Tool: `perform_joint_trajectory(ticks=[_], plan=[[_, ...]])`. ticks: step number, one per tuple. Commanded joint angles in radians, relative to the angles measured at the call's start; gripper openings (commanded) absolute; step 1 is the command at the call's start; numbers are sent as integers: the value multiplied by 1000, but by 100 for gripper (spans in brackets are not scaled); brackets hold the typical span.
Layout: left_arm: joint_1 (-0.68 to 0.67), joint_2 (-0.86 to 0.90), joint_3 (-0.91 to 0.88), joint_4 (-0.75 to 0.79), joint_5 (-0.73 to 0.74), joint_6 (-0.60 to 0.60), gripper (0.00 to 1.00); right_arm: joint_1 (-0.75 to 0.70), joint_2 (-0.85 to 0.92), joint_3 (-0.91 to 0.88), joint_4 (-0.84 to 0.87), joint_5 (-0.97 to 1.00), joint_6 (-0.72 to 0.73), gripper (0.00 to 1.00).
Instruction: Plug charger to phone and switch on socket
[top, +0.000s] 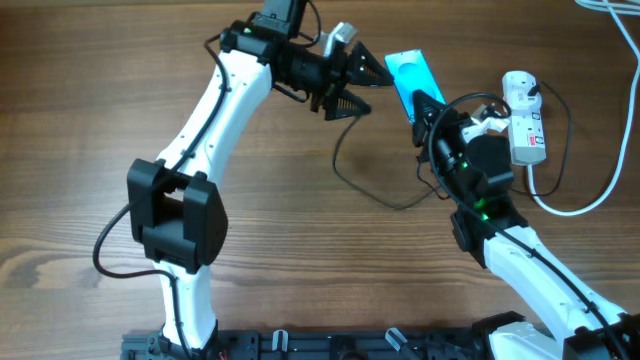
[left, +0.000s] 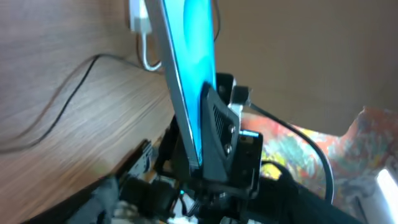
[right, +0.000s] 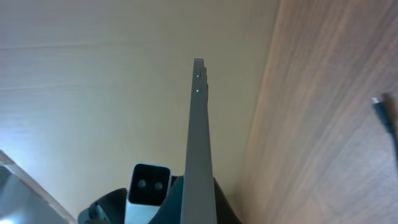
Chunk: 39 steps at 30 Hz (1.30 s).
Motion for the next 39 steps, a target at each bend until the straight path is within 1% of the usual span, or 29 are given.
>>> perform_joint_trajectory(ticks=[1, 2, 4, 7, 9, 10, 12, 20, 22, 27, 31, 34, 39], plan=[[-11, -27, 13, 105, 18, -127, 73, 6, -3, 49, 24, 23, 79, 5], [-19, -27, 13, 147, 14, -166, 68, 6, -3, 55, 23, 17, 86, 4], [-33, -27, 13, 189, -59, -242, 62, 6, -3, 58, 23, -3, 144, 4], [-39, -26, 13, 241, -80, -309, 53, 21, -3, 58, 23, -6, 158, 5], [-43, -26, 13, 281, -82, -325, 43, 39, 0, 58, 24, -6, 189, 5], [-47, -26, 13, 284, -90, -325, 41, 46, 6, 58, 28, -6, 216, 5], [-52, -25, 13, 284, -105, -325, 35, 48, 19, 65, 29, -21, 217, 4], [-57, -23, 13, 291, -199, -354, 32, 53, 40, 71, 75, -55, 269, 4], [-57, -23, 13, 288, -207, -354, 32, 53, 39, 71, 103, -56, 269, 4], [-57, -23, 13, 290, -222, -354, 31, 54, 40, 71, 102, -90, 270, 4], [-58, -23, 13, 309, -230, -385, 25, 72, 46, 71, 101, -93, 275, 4], [-66, -23, 13, 315, -235, -385, 24, 85, 66, 71, 103, -94, 296, 4], [-70, -23, 13, 314, -245, -384, 9, 90, 80, 72, 106, -101, 314, 4]])
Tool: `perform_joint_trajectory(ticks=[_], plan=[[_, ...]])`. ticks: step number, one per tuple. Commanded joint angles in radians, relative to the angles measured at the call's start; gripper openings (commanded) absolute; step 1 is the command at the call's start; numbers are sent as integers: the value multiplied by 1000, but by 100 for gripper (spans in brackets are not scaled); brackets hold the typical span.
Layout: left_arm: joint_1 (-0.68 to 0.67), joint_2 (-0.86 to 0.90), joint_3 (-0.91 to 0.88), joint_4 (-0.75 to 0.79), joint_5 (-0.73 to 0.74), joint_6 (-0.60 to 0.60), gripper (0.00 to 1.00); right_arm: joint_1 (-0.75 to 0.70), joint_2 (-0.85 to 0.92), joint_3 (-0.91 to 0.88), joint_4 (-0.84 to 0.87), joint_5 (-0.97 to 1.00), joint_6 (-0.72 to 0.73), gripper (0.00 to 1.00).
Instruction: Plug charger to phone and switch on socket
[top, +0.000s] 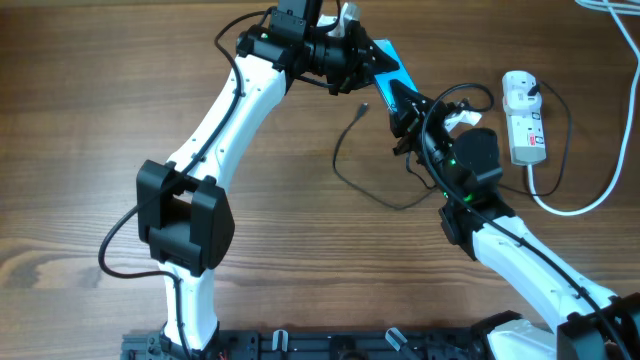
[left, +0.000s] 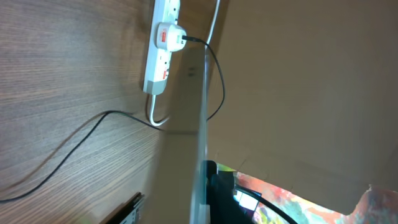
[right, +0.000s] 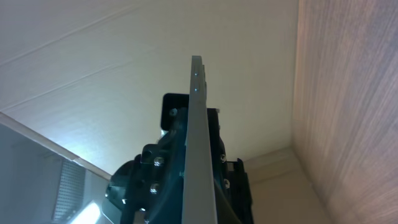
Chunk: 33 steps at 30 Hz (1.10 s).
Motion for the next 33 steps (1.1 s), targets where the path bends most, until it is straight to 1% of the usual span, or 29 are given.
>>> perform_joint_trajectory(ticks=[1, 7, 9, 10, 11, 13, 14, 18, 19, 20, 22, 23, 24, 26, 27, 28, 29, 30, 31, 32, 33], plan=[[-17, -22, 13, 12, 14, 6, 4, 18, 15, 19, -1, -29, 11, 4], [-17, -22, 13, 12, -19, 7, 4, 18, 15, 19, -1, -26, 11, 5], [-16, -22, 13, 12, -19, 14, 4, 18, 15, 19, -2, -25, 10, 21], [-16, -22, 13, 12, -19, 14, 4, 18, 15, 19, -2, -25, 10, 26], [-15, -22, 13, 12, -19, 14, 4, 18, 15, 19, -3, -24, 11, 33], [-15, -22, 13, 12, -19, 15, 4, 18, 15, 19, -5, -24, 10, 45], [-13, -22, 13, 12, -19, 15, 4, 18, 15, 19, -6, -24, 10, 49], [11, -22, 13, 1, -19, 18, 4, 17, 15, 18, -19, -15, 10, 60], [21, -22, 13, -13, -19, 27, 4, 17, 15, 18, -35, -9, 8, 61], [39, -22, 13, -42, -19, 66, 4, 17, 15, 18, -64, -5, 7, 62], [67, -22, 13, -75, -19, 103, 4, 17, 15, 18, -107, -1, 6, 62], [91, -22, 13, -98, -19, 136, 4, 17, 15, 18, -124, 3, -28, 63], [111, -22, 13, -123, -19, 156, 4, 17, 15, 18, -129, 14, -93, 64], [167, -22, 13, -195, -19, 227, 4, 17, 15, 18, -152, 18, -269, 69], [197, -22, 13, -235, -18, 267, 4, 17, 15, 18, -177, 16, -341, 75], [230, -22, 13, -288, -18, 314, 4, 17, 15, 18, -239, 8, -433, 92], [256, -22, 13, -337, -18, 363, 4, 17, 15, 18, -303, 5, -455, 96], [278, -22, 13, -377, -18, 403, 4, 17, 15, 18, -369, 6, -467, 98], [302, -22, 13, -420, -10, 453, 4, 17, 15, 18, -457, 1, -514, 100], [325, -22, 13, -459, -10, 498, 4, 17, 15, 18, -511, -13, -609, 99], [346, -22, 13, -495, -10, 549, 4, 17, 15, 18, -514, -51, -680, 100]])
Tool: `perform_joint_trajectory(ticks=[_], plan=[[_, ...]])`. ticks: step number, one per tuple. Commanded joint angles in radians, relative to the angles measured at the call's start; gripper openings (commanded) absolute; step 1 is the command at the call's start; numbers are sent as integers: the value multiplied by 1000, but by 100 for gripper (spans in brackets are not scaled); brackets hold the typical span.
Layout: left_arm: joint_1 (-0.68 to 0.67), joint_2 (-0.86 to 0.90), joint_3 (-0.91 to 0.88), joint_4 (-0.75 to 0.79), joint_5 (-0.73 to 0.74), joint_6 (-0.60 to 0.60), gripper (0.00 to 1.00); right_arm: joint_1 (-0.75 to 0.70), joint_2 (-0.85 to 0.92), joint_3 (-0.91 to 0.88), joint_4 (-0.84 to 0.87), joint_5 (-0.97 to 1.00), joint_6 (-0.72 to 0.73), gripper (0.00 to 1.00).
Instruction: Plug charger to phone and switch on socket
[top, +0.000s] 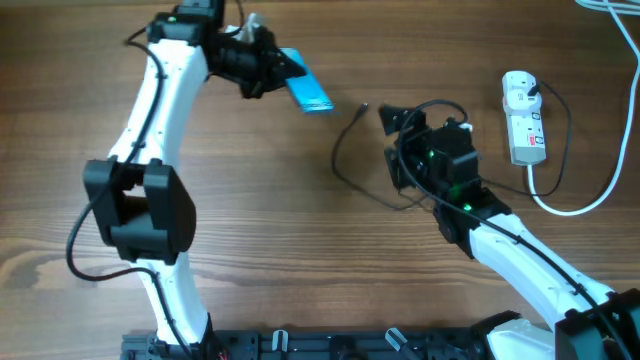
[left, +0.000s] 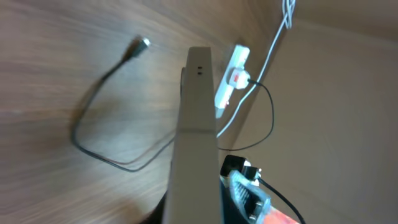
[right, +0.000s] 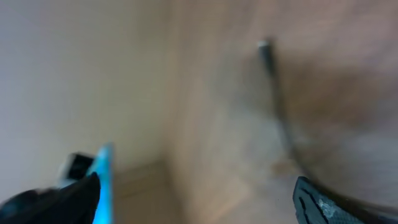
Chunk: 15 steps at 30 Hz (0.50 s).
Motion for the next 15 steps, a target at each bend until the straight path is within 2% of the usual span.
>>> perform_joint_trajectory(ticks=[1, 3, 6, 9, 12, 15], plan=[[53, -22, 13, -82, 29, 205, 4, 1, 2, 4, -3, -93, -307, 96], [77, -22, 13, -106, 33, 247, 4, 1, 2, 5, 20, -171, -464, 87], [145, -22, 13, -91, 168, 258, 4, 2, 2, 53, -100, -189, -547, 80], [241, -22, 13, -56, 328, 258, 4, 2, 4, 299, -455, -157, -698, 80], [275, -22, 13, -82, 337, 277, 4, 2, 69, 561, -731, -101, -806, 78], [274, -22, 13, -121, 332, 365, 4, 3, 245, 829, -931, -102, -866, 76]])
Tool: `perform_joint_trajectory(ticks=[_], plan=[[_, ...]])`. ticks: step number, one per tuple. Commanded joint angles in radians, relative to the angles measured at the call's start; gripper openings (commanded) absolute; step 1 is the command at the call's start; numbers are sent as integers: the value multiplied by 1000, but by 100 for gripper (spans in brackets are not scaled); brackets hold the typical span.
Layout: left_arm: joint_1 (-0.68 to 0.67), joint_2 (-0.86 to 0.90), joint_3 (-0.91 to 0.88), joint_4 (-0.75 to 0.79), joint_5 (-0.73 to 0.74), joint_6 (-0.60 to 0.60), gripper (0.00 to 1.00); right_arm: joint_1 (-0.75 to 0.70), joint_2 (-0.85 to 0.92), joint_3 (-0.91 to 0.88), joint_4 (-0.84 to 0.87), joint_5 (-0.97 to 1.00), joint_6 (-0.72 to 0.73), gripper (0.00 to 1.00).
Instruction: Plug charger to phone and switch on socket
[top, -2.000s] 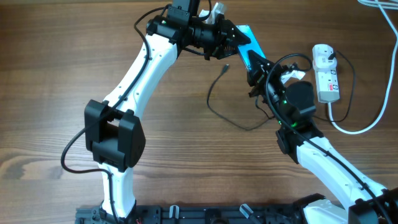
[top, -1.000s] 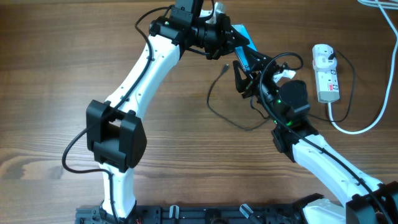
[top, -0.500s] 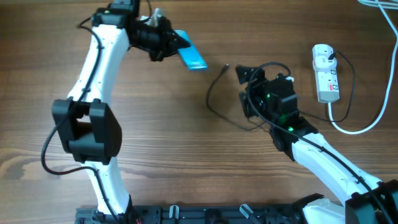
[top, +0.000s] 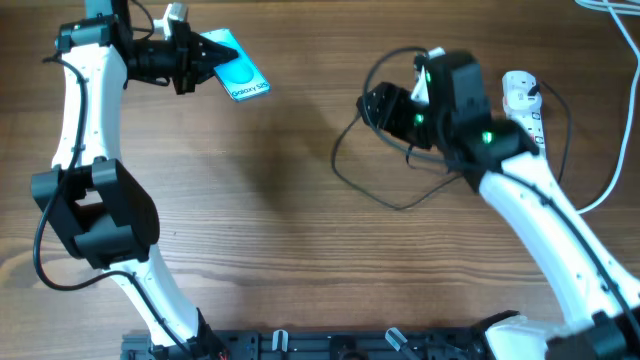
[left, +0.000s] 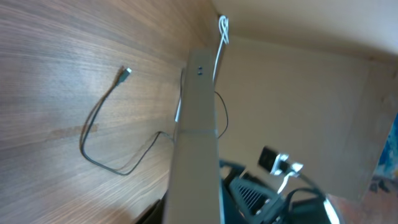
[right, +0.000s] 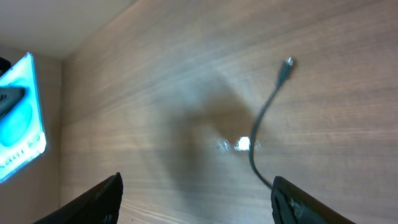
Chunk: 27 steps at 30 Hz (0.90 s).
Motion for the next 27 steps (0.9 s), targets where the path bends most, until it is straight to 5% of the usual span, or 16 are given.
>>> perform_joint_trajectory(ticks=[1, 5, 9, 11, 12, 13, 15, 20, 27], plan=[[-12, -22, 13, -20, 60, 104, 4, 3, 192, 228, -146, 23, -98, 74], [-12, -22, 13, -20, 60, 107, 4, 24, 447, 507, -317, 68, -143, 70], [-12, -22, 13, -20, 60, 107, 4, 36, 641, 547, -339, 109, -127, 70], [-12, -22, 13, -20, 60, 107, 4, 36, 694, 546, -341, 150, -85, 88], [-12, -22, 13, -20, 60, 107, 4, 36, 711, 546, -339, 176, -49, 88], [-12, -22, 13, -20, 60, 107, 4, 36, 723, 546, -334, 196, -22, 86], [-13, -22, 13, -20, 60, 107, 4, 36, 736, 540, -304, 229, -5, 59], [-42, -22, 13, -20, 18, 106, 4, 37, 743, 428, -157, 269, 101, 35], [-50, -22, 13, -20, 18, 106, 4, 42, 760, 394, -98, 291, 100, 34]])
